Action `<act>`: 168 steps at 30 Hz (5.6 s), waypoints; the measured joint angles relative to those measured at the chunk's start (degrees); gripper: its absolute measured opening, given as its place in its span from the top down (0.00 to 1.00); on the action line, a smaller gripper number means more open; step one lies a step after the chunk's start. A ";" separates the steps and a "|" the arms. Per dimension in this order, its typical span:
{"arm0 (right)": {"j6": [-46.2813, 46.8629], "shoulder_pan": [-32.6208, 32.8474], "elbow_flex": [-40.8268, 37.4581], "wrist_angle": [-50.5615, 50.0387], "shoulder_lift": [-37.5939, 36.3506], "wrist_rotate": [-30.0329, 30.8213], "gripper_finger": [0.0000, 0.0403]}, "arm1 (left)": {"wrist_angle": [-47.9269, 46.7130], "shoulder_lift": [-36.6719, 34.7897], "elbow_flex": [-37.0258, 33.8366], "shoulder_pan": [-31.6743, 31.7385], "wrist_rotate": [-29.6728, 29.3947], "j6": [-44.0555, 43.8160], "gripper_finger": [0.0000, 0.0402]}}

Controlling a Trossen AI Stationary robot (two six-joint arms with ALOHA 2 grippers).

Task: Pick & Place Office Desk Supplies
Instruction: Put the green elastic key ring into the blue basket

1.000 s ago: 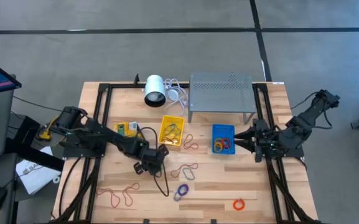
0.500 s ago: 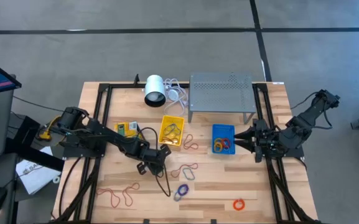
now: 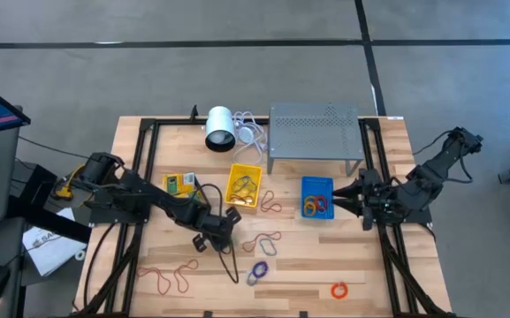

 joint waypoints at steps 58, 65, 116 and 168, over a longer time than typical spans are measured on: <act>-15.96 -40.01 4.81 40.05 32.45 -29.81 0.45 | 51.33 -36.81 -22.95 24.17 10.29 -41.40 0.99; -15.26 -41.05 4.82 47.83 36.32 -30.36 0.36 | 51.24 -36.79 -22.95 24.17 10.29 -41.40 0.99; -16.48 -43.76 15.81 53.54 52.43 -41.45 0.84 | 54.83 -29.16 -19.58 25.02 12.11 -41.64 0.99; -17.72 -45.18 15.76 35.12 39.64 -42.73 1.00 | 51.75 -35.01 -19.69 24.43 13.31 -43.46 0.47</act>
